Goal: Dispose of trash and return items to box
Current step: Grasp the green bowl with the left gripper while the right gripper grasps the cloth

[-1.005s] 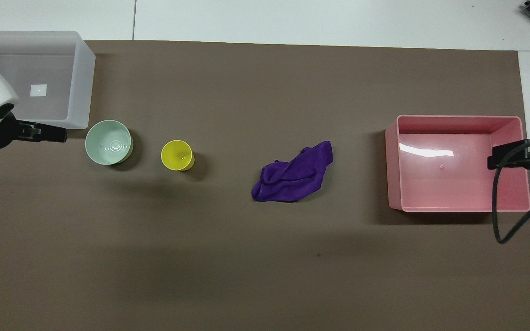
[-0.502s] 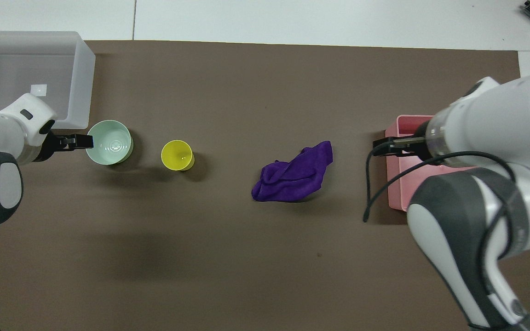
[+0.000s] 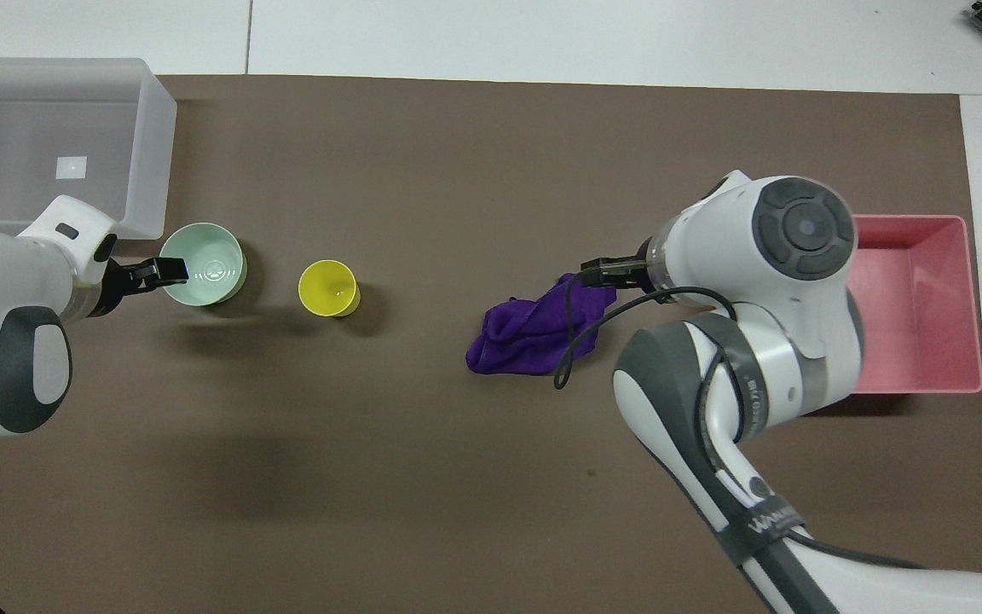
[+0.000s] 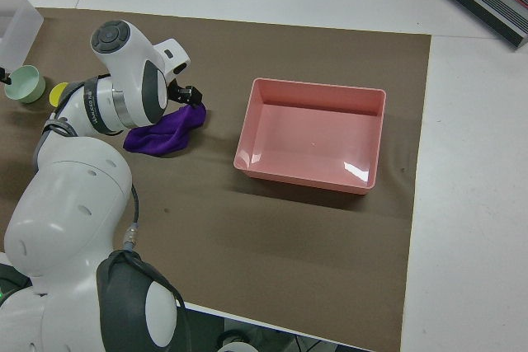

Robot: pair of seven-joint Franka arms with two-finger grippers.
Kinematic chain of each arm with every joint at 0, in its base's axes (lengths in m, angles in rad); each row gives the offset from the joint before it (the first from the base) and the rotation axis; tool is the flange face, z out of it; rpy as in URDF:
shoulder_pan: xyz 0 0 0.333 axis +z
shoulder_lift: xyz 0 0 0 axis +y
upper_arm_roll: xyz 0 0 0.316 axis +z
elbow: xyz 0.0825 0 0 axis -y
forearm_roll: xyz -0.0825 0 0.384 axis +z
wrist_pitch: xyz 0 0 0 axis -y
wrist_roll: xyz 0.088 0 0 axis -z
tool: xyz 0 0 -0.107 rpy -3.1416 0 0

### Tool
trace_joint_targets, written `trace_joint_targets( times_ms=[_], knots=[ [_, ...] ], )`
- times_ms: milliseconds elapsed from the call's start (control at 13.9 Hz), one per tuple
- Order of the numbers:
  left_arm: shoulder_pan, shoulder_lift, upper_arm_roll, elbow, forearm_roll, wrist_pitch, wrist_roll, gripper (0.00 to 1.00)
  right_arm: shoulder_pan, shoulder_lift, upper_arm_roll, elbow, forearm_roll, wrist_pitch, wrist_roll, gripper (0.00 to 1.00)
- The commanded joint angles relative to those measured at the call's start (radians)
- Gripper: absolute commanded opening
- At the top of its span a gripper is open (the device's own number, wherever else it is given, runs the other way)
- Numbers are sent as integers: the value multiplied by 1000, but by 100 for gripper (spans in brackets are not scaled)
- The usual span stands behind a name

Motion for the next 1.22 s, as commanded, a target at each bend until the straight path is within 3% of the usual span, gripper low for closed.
trace_joint_targets(
  times_ms=[0,144,215,359,431,646,718,861,933,1148],
  knots=[
    [-7,59,0,-4,4,71,-102,100,-6,-19,10,-73,27,71,-12,100],
    [-9,85,0,-6,4,111,-167,100,-5,13,36,-74,49,105,-3,100],
    [-10,85,0,-6,4,108,-170,92,-5,24,45,-74,70,131,-4,100],
    [-10,85,0,-6,4,101,-171,18,12,36,45,-75,75,136,-10,100],
    [-10,84,0,-7,4,101,-170,0,14,47,47,-83,75,147,-19,100],
    [-10,71,0,-3,4,99,-158,0,15,72,45,-104,75,204,-30,100],
    [-10,65,0,-3,4,98,-158,0,15,73,45,-106,75,202,-39,84],
    [-10,48,0,5,4,92,-155,0,15,72,45,-118,75,202,-44,27],
    [-10,32,0,14,4,78,-153,0,18,69,47,-124,75,201,-29,5],
    [-9,-8,-1,98,5,-66,-113,0,43,61,44,-118,74,190,54,0]
  ],
)
